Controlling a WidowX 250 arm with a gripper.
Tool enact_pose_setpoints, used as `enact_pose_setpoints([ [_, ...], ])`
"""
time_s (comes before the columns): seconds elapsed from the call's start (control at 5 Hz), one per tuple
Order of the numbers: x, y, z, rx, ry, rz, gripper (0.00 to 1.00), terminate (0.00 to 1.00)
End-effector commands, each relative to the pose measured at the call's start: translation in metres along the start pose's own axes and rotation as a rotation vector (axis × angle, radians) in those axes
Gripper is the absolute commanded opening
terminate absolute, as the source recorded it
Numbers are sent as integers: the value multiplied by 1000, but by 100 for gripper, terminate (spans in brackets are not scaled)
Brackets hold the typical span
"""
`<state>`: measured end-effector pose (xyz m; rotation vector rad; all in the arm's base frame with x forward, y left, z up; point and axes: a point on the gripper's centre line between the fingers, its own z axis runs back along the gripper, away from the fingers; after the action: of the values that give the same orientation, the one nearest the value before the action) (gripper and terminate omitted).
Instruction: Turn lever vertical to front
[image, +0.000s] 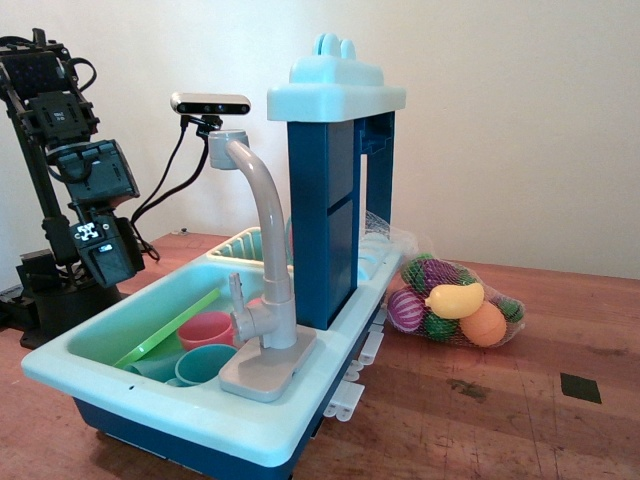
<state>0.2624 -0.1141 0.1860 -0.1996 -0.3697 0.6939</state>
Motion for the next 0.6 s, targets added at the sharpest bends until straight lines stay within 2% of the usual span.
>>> enact_pose_setpoints([
  [0.0, 0, 0, 0, 0, 0, 0, 100, 0],
  [0.2, 11, -21, -3, -20, 29, -37, 100, 0],
  [0.4, 15, -39, -5, -51, 1, -52, 100, 0],
])
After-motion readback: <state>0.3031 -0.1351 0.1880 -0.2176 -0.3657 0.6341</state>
